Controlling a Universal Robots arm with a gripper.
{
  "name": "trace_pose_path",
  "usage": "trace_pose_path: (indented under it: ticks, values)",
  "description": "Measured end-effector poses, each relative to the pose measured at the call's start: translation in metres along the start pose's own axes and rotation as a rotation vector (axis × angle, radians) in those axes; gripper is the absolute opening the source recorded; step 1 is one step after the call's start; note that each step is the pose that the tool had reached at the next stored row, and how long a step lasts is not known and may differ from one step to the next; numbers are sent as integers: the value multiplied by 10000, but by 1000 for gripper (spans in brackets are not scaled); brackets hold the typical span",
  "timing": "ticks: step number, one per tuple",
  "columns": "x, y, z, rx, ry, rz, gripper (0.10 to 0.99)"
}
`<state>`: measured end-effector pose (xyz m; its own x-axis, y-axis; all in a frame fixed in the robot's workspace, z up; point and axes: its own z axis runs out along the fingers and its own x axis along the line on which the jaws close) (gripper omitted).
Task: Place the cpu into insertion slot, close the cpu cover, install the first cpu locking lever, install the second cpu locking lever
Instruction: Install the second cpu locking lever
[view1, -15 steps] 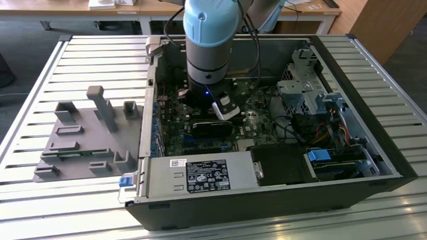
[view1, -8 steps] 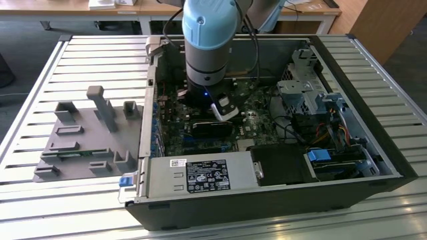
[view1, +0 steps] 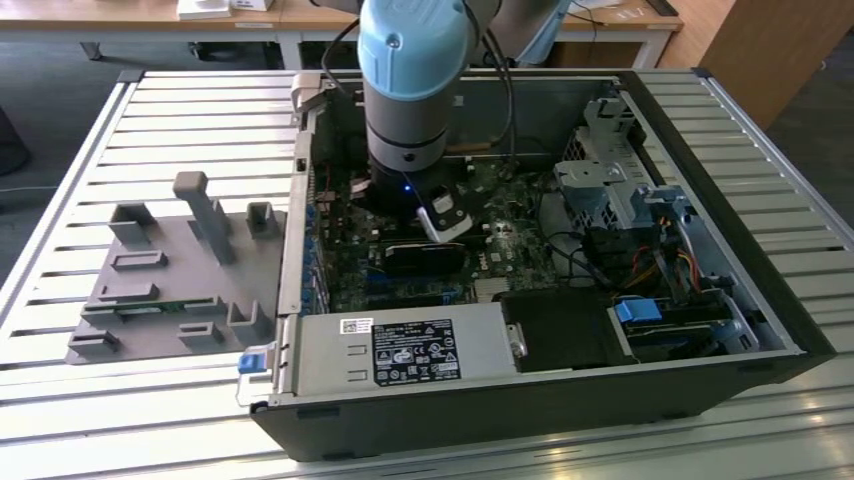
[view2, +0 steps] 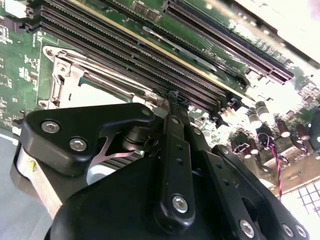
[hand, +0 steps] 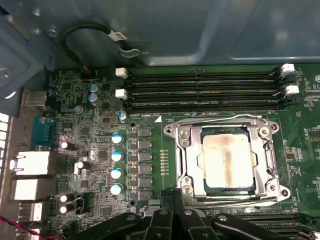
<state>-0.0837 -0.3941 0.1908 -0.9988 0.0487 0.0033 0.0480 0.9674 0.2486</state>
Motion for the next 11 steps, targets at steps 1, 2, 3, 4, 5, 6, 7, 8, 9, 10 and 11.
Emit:
trace_pose_path:
  ticks: [1, 2, 3, 4, 5, 6, 7, 8, 9, 10, 11]
  values:
    - [3, 2, -8, -3, -2, 0, 106]
    - [5, 5, -17, -7, -3, -2, 106]
    - [5, 8, -28, -5, -2, -3, 106]
    - [5, 11, -40, -4, -1, -3, 106]
    - [6, 14, -54, -4, -1, -2, 106]
    - [6, 19, -70, -4, -2, -1, 106]
    - [6, 22, -84, -4, -1, -1, 106]
    - [6, 25, -97, -3, -1, -1, 106]
    - [6, 29, -109, -4, -2, -1, 106]
    - [6, 31, -118, -4, -2, -1, 106]
    - [6, 32, -125, -3, -1, -1, 106]
